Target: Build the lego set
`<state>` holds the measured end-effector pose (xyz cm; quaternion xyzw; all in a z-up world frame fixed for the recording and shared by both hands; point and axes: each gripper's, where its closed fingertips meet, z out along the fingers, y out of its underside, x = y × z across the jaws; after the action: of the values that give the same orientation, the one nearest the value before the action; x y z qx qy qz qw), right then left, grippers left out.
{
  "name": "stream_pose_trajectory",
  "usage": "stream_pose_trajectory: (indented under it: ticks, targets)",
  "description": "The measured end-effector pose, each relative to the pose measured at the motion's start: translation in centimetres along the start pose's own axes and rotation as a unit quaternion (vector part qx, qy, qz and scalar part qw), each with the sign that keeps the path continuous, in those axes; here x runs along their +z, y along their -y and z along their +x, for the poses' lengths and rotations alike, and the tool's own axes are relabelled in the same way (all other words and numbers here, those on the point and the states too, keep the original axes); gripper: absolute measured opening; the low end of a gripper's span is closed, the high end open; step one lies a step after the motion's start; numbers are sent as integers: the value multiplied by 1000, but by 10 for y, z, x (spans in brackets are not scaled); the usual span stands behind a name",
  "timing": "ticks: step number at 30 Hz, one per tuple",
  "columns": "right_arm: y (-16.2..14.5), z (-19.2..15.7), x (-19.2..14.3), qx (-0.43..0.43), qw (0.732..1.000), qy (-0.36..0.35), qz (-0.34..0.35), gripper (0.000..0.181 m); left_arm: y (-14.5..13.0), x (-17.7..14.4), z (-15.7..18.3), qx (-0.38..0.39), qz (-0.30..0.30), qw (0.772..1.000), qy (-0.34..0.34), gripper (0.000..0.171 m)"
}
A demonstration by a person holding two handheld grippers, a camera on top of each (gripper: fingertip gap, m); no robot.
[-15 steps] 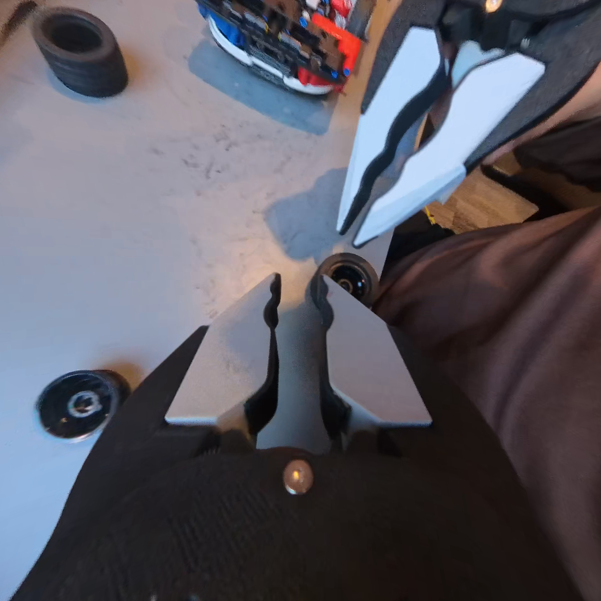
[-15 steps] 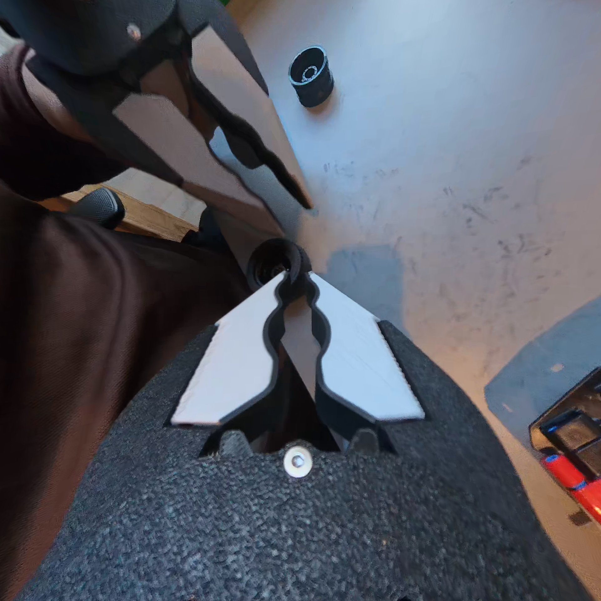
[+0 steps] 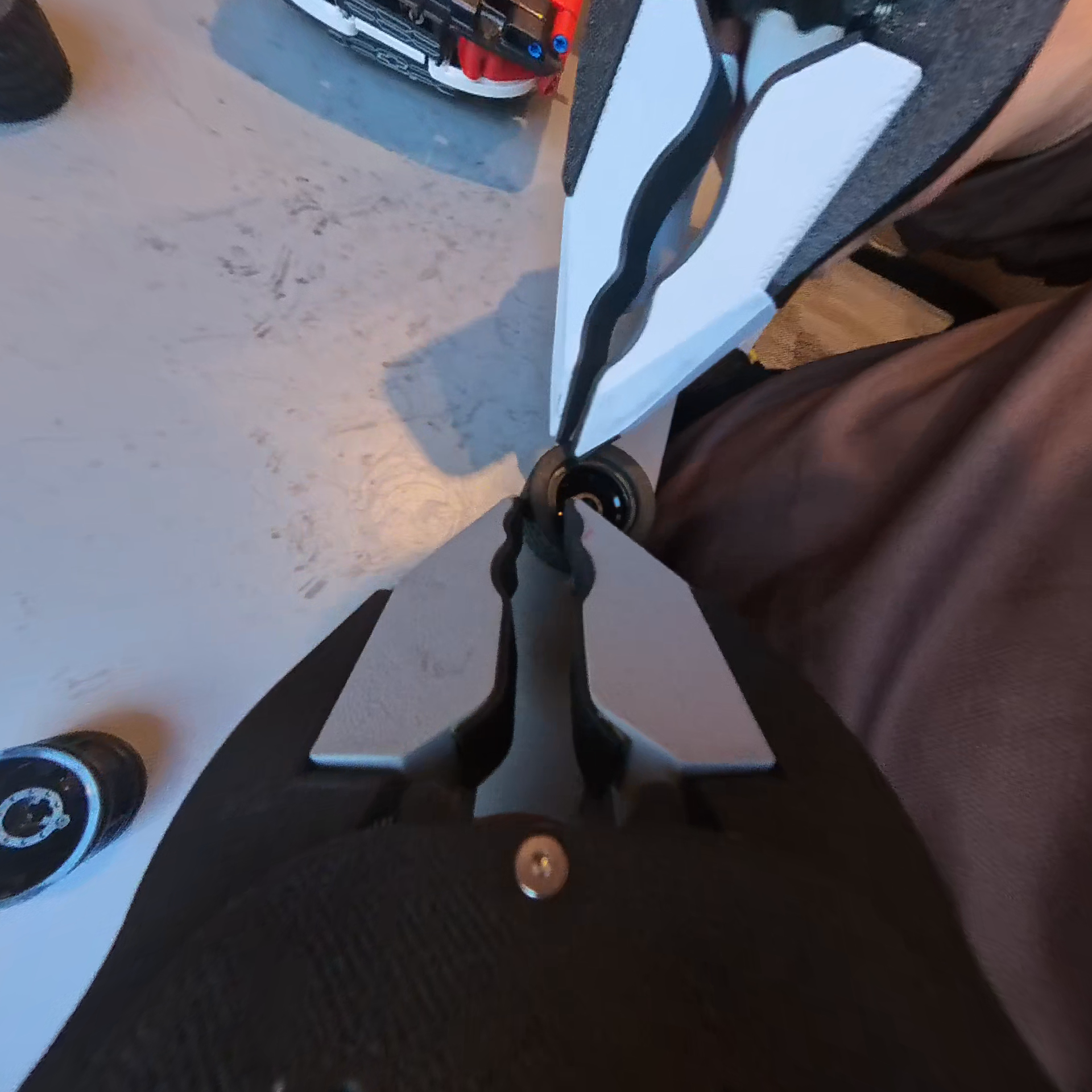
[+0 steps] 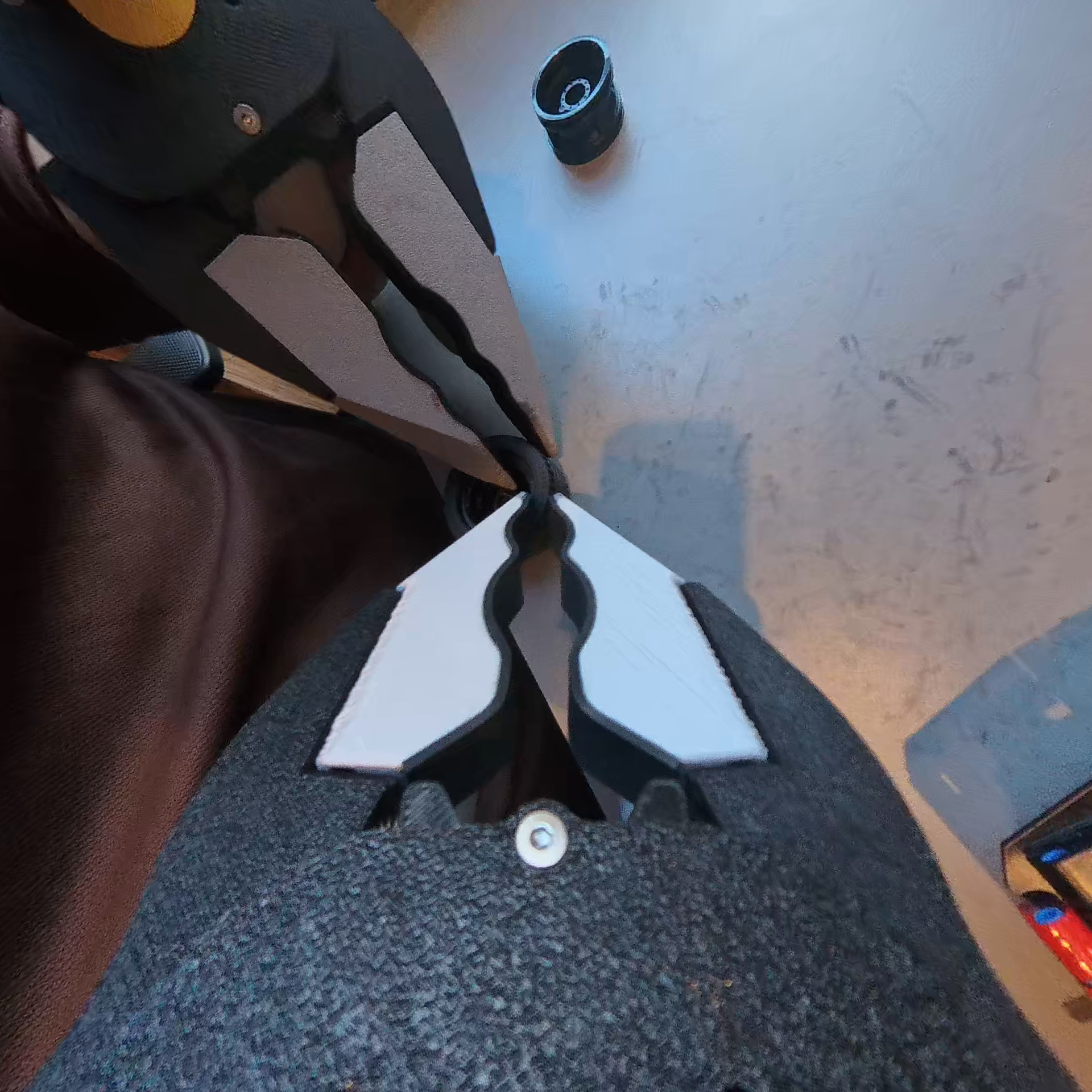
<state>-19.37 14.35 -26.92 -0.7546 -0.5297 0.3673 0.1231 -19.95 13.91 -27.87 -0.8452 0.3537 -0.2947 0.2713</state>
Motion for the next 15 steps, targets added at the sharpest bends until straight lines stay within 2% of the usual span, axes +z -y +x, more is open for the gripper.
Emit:
stream_pose_trajectory:
  ticks: [6,11,15]
  targets:
    - [2,1,2,-6,1000,-9,-12,2,1,0,0,27,7,999,37,6]
    - [-3,-2,3,19,999,11,-39,2,2,1,-1,27,28,998,43,6]
    - [-5,2,3,-27,996,-30,-82,0,2,1,1,48,40,996,65,2]
